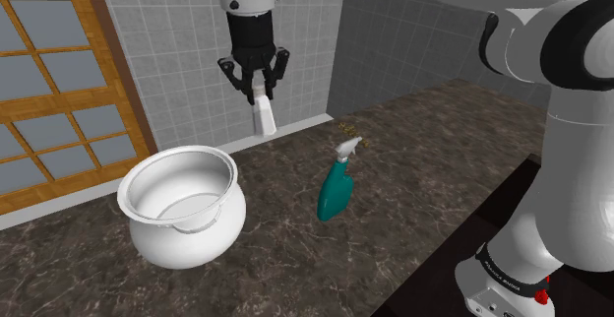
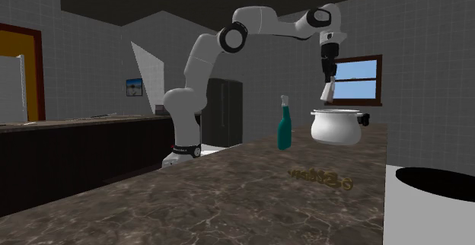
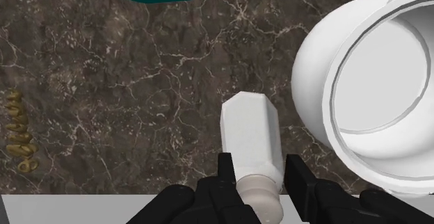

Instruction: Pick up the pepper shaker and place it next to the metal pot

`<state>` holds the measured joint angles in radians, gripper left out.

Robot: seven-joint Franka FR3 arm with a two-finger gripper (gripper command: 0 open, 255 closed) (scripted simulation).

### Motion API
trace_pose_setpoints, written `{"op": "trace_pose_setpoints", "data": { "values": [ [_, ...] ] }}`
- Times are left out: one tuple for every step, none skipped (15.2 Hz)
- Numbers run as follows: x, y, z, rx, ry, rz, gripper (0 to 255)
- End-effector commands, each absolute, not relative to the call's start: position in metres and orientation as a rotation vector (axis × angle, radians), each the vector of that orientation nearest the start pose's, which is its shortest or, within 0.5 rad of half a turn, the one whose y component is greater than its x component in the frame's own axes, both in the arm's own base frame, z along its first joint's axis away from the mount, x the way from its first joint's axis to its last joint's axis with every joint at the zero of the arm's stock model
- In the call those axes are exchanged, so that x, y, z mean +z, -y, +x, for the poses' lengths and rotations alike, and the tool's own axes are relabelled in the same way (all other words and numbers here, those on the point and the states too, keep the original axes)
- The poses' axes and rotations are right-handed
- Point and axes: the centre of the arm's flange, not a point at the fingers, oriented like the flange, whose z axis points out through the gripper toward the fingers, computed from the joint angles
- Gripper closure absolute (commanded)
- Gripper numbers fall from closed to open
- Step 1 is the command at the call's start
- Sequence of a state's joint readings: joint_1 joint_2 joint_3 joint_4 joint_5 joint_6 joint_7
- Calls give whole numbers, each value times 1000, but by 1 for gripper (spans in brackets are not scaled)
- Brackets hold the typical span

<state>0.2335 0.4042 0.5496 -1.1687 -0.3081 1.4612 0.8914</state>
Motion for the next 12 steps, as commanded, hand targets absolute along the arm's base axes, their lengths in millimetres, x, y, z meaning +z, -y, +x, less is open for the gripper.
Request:
{"op": "trace_pose_setpoints", "data": {
  "values": [
    [575, -375, 535, -55, -267, -3241, 255],
    [570, -375, 535, -55, -267, -3241, 255],
    [564, -375, 535, -55, -267, -3241, 255],
    [559, -375, 535, -55, -267, -3241, 255],
    [554, -375, 535, -55, -267, -3241, 255],
    [549, -375, 535, -55, -267, -3241, 255],
    [543, -375, 535, -55, -267, -3241, 255],
    [538, -375, 535, -55, -267, -3241, 255],
    [533, -375, 535, -55, -267, -3241, 255],
    [527, -375, 535, -55, -267, -3241, 255],
    [522, -375, 535, -55, -267, -3241, 255],
    [517, -375, 535, -55, -267, -3241, 255]
  ]
}}
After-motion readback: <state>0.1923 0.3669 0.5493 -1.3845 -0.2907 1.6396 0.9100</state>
